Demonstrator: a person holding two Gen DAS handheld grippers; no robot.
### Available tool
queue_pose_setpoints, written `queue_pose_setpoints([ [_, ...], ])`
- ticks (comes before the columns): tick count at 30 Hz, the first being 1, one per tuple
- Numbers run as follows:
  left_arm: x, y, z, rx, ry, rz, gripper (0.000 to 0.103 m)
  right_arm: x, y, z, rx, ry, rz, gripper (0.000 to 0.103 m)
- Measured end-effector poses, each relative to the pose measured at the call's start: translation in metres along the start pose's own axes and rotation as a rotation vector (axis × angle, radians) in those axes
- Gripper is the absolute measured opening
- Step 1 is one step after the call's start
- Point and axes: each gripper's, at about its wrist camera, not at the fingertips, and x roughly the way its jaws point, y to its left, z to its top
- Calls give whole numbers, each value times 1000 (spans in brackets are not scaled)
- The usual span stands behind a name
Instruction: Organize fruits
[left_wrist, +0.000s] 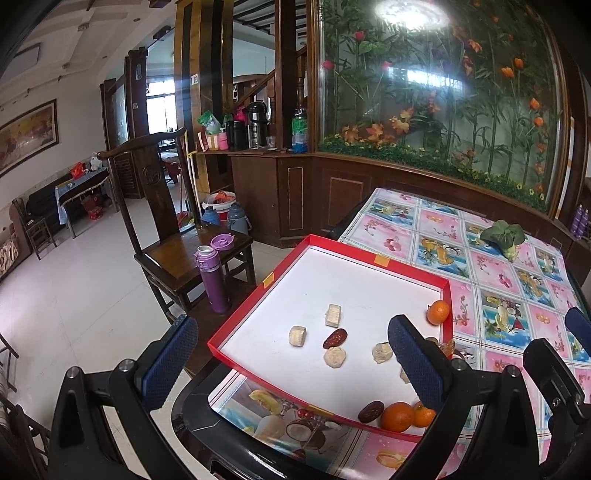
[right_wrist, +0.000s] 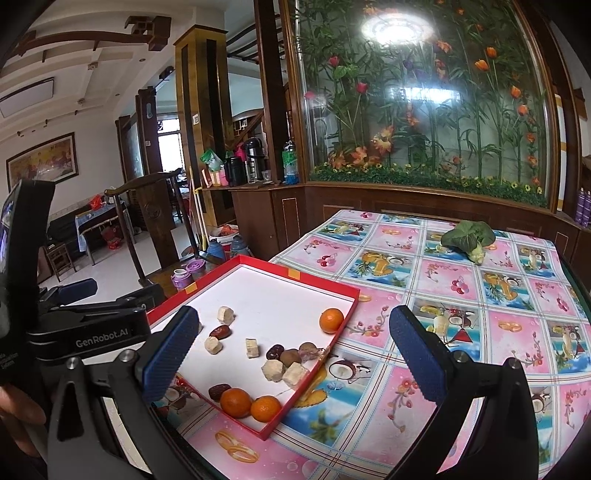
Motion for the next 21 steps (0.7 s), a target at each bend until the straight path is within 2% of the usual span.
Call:
queue_pose_setpoints([
  [21, -1, 28, 6, -40, -12, 13, 103, 12, 19, 6, -28, 19, 4, 103],
])
